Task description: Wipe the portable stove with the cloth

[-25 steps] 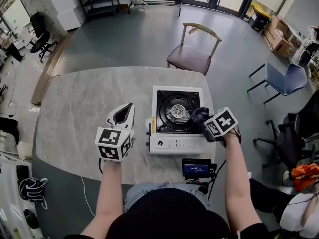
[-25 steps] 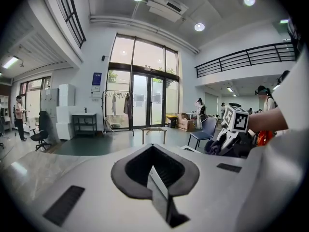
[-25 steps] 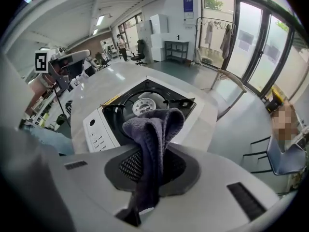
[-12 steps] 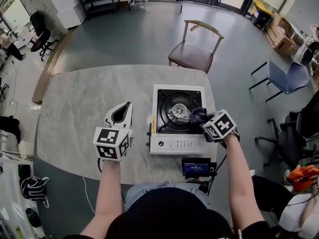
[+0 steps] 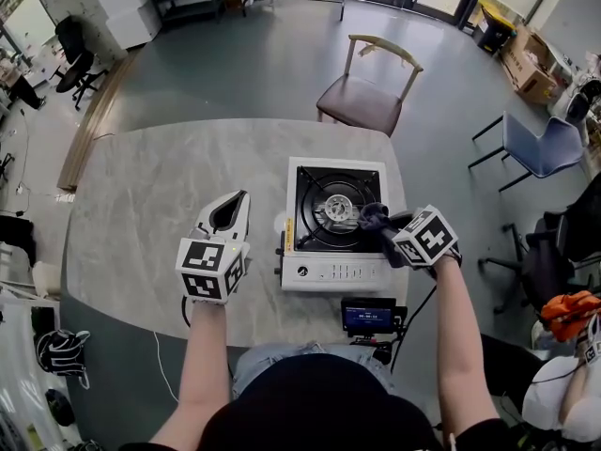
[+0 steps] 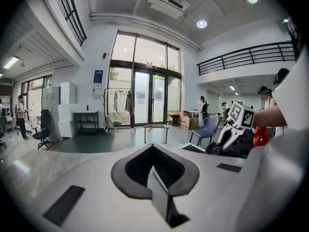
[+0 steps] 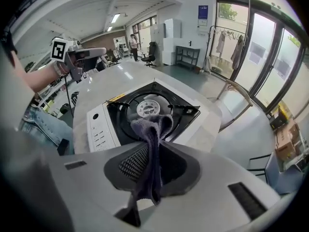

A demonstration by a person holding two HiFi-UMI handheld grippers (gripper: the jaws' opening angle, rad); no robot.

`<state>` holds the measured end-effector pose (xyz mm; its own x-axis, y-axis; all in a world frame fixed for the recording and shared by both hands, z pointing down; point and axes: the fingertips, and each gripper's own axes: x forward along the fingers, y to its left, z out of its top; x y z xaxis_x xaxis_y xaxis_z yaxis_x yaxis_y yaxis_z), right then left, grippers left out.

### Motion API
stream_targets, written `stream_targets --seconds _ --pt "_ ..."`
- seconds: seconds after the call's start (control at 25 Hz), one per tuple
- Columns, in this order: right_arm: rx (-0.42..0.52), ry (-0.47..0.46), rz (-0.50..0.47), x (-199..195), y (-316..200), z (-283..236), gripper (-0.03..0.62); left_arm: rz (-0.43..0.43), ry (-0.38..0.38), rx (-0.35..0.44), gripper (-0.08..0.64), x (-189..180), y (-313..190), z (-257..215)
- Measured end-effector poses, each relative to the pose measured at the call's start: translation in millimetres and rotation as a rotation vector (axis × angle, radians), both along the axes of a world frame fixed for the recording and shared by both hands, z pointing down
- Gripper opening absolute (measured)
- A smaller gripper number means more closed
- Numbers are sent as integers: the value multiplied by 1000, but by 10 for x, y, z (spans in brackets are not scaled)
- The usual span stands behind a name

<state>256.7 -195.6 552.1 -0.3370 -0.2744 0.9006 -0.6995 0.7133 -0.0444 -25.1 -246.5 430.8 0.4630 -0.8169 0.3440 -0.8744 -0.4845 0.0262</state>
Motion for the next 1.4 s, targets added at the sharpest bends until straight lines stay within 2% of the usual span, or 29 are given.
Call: stream_targets --seconds 0.16,0.4,0.92,1.12,1.24,1.4 --pt "-17 63 -44 -49 -57 161 75 -7 4 -5 -2 2 14 11" --pt "13 161 -28 24 -270 203 75 -27 9 -15 -2 -24 40 55" --pt "65 134 81 138 -925 226 77 -63 6 -29 -2 -103 19 103" --pt "78 114 97 148 -986 229 80 -75 8 -31 -2 -142 18 115" --pt "116 77 164 199 -1009 215 80 -77 17 -31 -2 -147 12 129" --pt "292 218 333 589 -1135 216 75 -72 28 -30 -2 -138 9 138"
